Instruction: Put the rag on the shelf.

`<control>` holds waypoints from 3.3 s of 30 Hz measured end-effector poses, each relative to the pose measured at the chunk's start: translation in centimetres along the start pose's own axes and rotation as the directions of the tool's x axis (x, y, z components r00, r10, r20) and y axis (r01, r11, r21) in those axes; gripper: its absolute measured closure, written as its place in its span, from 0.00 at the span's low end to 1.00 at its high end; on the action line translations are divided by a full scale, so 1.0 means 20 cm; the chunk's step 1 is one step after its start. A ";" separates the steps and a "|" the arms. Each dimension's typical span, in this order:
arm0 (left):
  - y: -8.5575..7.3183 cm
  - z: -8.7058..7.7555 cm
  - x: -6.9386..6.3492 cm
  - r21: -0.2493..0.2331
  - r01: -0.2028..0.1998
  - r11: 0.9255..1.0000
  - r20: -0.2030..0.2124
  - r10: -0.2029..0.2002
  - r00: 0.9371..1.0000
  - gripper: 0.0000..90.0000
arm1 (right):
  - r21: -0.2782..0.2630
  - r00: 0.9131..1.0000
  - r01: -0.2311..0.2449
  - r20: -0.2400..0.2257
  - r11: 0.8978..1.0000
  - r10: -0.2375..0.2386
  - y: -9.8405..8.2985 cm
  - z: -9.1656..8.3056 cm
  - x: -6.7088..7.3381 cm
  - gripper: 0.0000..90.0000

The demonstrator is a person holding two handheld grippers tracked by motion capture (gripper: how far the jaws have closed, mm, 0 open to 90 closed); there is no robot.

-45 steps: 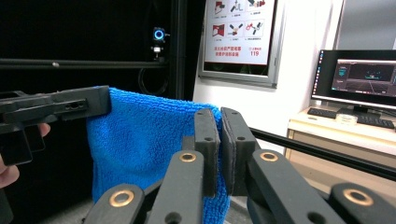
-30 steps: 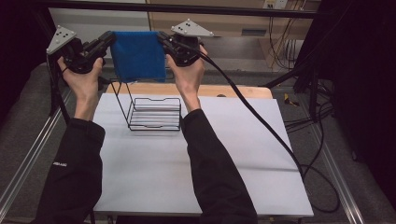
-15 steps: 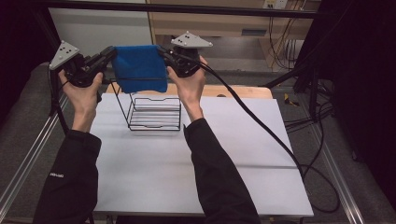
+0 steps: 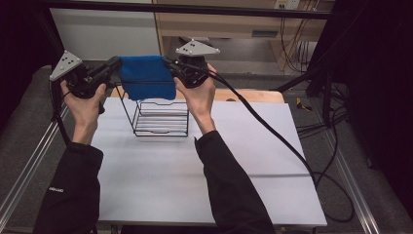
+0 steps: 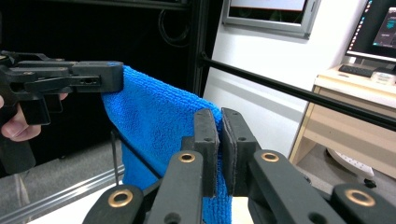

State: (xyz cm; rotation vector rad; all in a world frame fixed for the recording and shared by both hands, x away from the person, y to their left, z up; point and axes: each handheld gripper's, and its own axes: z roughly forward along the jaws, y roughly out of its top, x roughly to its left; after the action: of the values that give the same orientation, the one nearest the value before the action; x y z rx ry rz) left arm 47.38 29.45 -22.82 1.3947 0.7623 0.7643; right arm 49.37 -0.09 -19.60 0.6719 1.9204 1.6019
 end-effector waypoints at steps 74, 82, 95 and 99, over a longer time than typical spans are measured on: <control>-0.09 -0.05 -0.07 0.419 -0.023 0.908 0.114 -0.027 0.993 1.00 | 0.192 0.979 0.083 -0.197 0.978 -0.044 -0.26 -0.06 0.02 0.93; -0.13 -0.03 -0.07 0.435 -0.045 0.899 0.103 0.000 0.995 1.00 | 0.199 0.979 0.079 -0.201 0.977 -0.038 -0.27 -0.06 0.02 0.86; -0.21 -0.01 -0.06 0.441 -0.047 0.896 0.092 0.006 0.996 1.00 | 0.248 0.977 0.014 -0.211 0.969 0.039 -0.31 -0.05 0.02 0.97; -0.23 0.00 -0.06 0.437 -0.046 0.898 0.091 0.006 0.996 1.00 | 0.269 0.982 -0.015 -0.175 0.963 0.064 -0.37 -0.03 0.00 1.00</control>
State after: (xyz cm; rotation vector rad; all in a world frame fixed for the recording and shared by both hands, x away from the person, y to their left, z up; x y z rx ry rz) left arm 46.77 28.40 -27.33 1.8357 0.8840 0.5640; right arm 48.74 -1.77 -26.81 0.6941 2.2991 1.4862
